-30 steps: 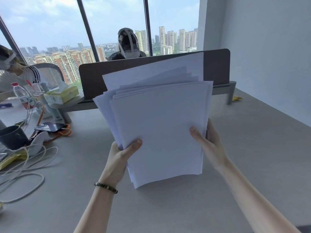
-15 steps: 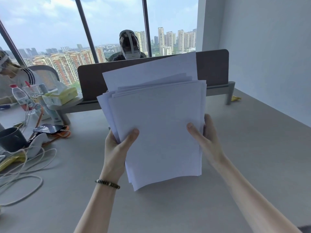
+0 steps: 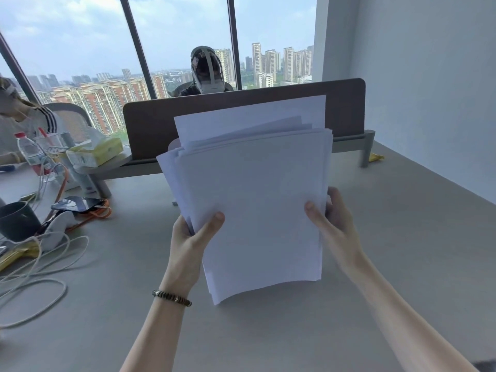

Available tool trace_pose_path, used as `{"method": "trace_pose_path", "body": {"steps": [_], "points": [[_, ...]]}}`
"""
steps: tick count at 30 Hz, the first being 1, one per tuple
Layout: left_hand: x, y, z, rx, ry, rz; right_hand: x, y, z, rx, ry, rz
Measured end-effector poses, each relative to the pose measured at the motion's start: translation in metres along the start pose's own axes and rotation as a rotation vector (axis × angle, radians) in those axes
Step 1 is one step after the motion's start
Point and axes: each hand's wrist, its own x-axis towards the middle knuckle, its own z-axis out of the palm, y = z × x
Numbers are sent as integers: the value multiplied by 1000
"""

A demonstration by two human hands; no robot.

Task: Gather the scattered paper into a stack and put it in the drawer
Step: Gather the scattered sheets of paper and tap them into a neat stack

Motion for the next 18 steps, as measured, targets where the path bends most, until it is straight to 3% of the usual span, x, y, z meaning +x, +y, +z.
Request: {"method": "trace_pose_path", "body": {"steps": [9, 18], "points": [[3, 5, 0, -22, 33, 78, 7, -14, 13, -101, 31, -196], [-10, -13, 1, 59, 41, -3, -14, 11, 11, -97, 55, -54]]}}
